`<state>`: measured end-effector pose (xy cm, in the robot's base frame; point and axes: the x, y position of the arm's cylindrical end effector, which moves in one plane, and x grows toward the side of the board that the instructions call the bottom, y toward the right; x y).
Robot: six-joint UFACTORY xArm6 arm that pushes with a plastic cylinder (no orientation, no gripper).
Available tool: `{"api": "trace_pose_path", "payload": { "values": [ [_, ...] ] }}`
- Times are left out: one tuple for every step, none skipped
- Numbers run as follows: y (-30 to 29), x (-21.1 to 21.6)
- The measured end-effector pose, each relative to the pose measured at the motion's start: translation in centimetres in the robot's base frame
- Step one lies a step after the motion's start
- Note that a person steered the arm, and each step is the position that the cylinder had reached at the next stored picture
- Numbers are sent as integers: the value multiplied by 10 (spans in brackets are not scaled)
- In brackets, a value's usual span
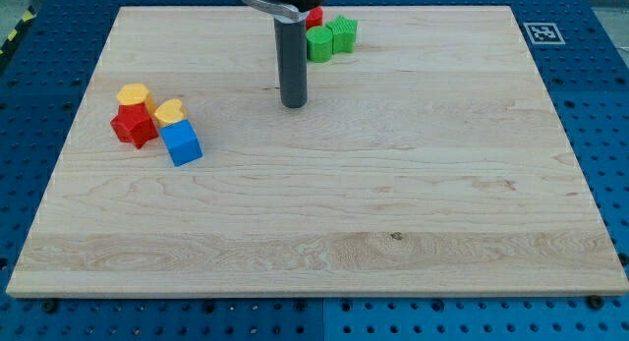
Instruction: Move the blue triangle in between the circles
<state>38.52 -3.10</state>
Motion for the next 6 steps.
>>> {"api": "trace_pose_path", "payload": {
  "values": [
    [0, 0],
    [0, -5],
    [-13, -31],
    [-19, -50],
    [-19, -51],
    [-19, -72]
  ]
}}
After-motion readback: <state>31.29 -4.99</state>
